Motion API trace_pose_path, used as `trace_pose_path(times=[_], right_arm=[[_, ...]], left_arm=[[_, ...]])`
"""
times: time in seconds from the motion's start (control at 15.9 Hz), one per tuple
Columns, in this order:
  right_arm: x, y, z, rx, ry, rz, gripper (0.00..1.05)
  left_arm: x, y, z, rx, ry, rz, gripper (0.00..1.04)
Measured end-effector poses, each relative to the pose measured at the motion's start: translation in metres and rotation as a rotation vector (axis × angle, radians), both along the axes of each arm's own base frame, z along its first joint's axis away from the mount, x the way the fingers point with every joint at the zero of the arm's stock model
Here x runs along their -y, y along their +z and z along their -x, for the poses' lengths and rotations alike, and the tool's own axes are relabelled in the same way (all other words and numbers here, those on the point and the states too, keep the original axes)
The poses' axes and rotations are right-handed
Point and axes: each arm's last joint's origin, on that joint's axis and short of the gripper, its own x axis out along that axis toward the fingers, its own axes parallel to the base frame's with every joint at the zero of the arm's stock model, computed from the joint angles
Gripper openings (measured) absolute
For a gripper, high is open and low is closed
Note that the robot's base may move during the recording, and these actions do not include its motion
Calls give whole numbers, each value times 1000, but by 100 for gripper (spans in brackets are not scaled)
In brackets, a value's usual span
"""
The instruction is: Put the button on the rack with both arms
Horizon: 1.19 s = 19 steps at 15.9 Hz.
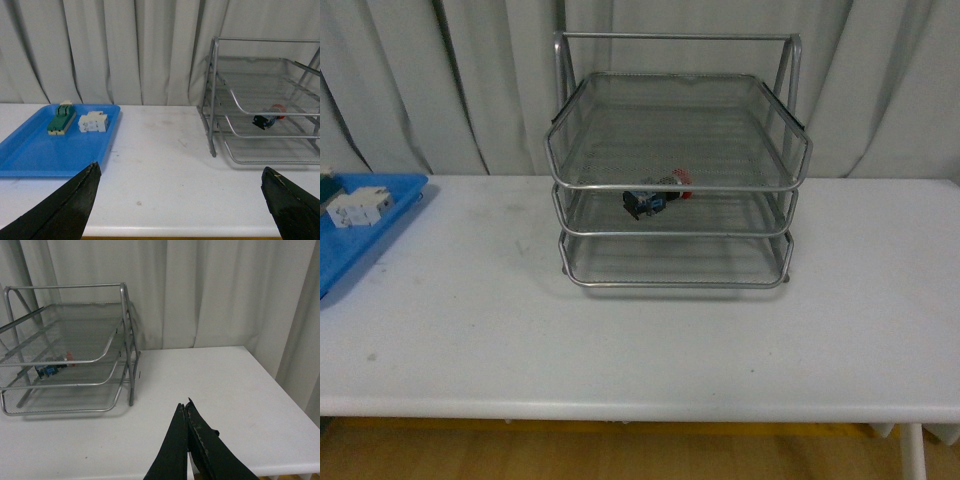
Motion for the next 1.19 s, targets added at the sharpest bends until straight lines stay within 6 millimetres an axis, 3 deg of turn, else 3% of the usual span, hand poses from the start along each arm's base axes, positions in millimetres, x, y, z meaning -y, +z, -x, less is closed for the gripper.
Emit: trace_pose_path(times=[0.57, 0.88, 1.01, 1.13, 1.19], right_arm=[[0, -4, 21, -13, 3, 0, 2], [0, -4, 22, -8, 3, 0, 2], [0, -4, 22, -8, 3, 1, 14], [0, -4, 22, -8, 3, 1, 43], [0, -4, 22, -8, 3, 1, 51]], left_arm=[[0, 0, 0, 0, 2, 0, 98], [0, 0, 0, 0, 0, 0, 98], [0, 0, 0, 1, 0, 0, 98], [0, 0, 0, 1, 0, 0, 98], [0, 0, 0, 1, 0, 0, 98]])
